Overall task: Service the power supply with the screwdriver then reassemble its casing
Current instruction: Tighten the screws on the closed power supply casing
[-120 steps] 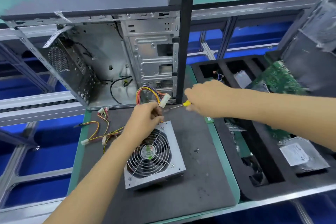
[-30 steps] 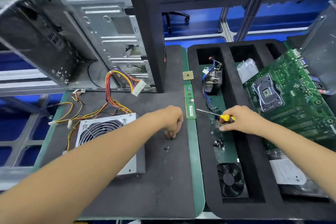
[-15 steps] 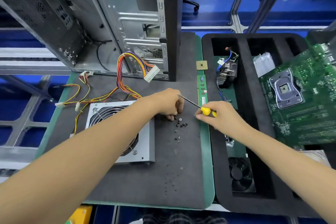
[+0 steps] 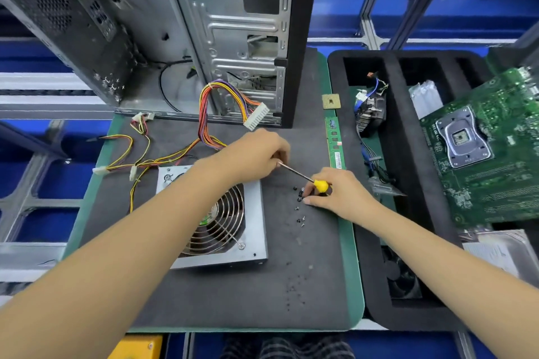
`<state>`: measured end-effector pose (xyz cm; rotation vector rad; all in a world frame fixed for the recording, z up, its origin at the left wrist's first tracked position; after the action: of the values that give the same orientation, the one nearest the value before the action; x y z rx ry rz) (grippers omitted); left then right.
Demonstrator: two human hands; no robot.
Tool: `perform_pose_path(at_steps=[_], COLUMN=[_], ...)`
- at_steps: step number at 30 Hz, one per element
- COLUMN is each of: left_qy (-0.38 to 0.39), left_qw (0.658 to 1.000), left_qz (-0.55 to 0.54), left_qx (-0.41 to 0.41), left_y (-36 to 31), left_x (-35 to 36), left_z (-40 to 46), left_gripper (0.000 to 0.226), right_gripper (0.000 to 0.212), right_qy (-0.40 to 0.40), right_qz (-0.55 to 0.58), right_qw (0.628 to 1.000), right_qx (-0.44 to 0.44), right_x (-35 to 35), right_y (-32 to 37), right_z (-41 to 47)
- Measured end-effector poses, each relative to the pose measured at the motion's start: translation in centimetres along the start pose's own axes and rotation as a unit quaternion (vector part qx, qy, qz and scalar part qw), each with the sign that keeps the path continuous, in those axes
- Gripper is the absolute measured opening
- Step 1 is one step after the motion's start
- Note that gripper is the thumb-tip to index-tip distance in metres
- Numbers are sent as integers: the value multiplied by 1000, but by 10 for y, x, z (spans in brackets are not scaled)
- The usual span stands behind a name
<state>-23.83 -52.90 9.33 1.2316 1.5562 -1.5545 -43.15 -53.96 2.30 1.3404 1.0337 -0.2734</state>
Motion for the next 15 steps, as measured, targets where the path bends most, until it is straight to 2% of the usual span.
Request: perform_pose_path(at_steps=[3, 9, 15], left_qy=[-31, -110, -170], left_qw=[999, 986, 970], left_qz=[-23, -125, -173], left_qx=[13, 11, 3], left_y=[7, 13, 18], left_x=[-3, -7, -7], left_z=[-10, -25, -41], left_gripper=[16, 17, 17], right_gripper=[9, 9, 5], right_qy=[-10, -32, -34], right_qz=[20, 133, 258], right_qw=[1000, 986, 951], right_qx=[-1, 100, 167], right_x=[1, -3, -10], right_y=[4, 7, 20], right_z=[-1, -7, -17])
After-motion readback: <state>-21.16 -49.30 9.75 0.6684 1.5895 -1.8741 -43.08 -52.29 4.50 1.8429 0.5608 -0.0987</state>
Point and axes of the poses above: each hand's wrist, its own z-axis towards the middle knuckle, its own x-axis out of the palm, y = z × x, the point moved 2 cm from there along z, towards the middle knuckle, and after that the axes turned 13 degrees about -y, right-handed, at the moved point
